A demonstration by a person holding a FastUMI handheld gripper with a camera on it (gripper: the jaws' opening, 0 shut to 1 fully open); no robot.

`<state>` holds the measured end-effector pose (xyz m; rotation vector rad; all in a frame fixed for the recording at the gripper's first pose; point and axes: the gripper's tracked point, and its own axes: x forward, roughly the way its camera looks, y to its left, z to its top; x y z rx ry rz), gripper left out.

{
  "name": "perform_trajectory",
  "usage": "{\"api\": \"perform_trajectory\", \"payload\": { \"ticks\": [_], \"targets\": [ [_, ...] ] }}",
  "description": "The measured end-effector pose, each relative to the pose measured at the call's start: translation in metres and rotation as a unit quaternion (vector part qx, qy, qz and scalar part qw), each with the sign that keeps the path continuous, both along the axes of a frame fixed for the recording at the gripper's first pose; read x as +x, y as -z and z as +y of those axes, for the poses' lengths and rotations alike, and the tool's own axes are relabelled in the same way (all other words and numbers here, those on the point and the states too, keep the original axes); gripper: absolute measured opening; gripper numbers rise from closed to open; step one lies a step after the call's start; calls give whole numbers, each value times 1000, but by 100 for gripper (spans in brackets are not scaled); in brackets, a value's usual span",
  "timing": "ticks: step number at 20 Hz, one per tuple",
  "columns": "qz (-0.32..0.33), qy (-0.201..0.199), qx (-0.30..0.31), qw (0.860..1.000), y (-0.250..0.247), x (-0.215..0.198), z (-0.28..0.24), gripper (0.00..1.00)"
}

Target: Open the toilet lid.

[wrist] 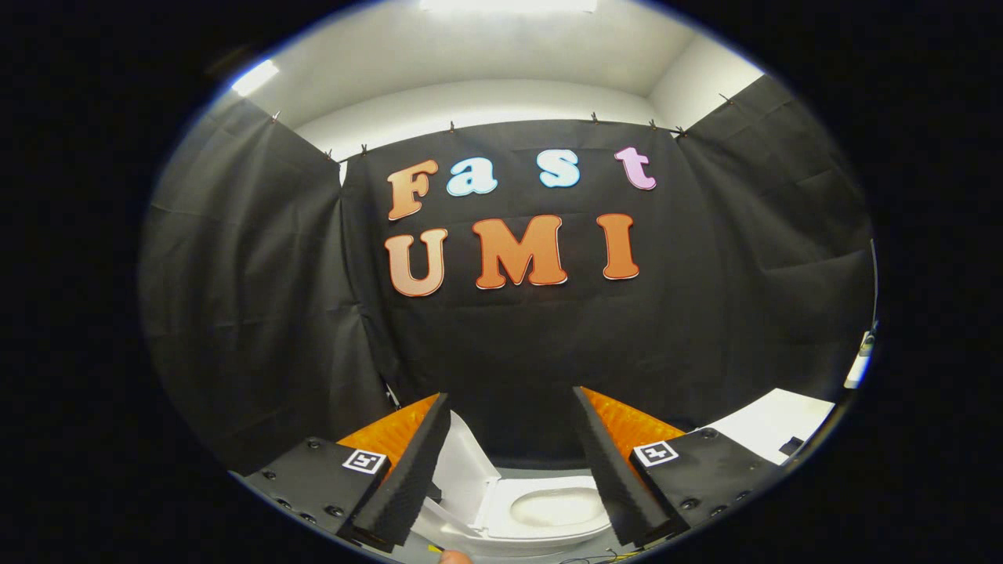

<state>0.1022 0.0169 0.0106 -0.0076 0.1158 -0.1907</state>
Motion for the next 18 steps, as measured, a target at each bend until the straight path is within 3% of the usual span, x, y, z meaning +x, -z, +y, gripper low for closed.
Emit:
{"api": "perform_trajectory", "payload": {
  "ticks": [6, 18],
  "targets": [
    [3, -15, -1, 1000, 1, -1, 14, 99],
    [6, -10, -4, 1000, 5, -5, 8, 99]
  ]
}}
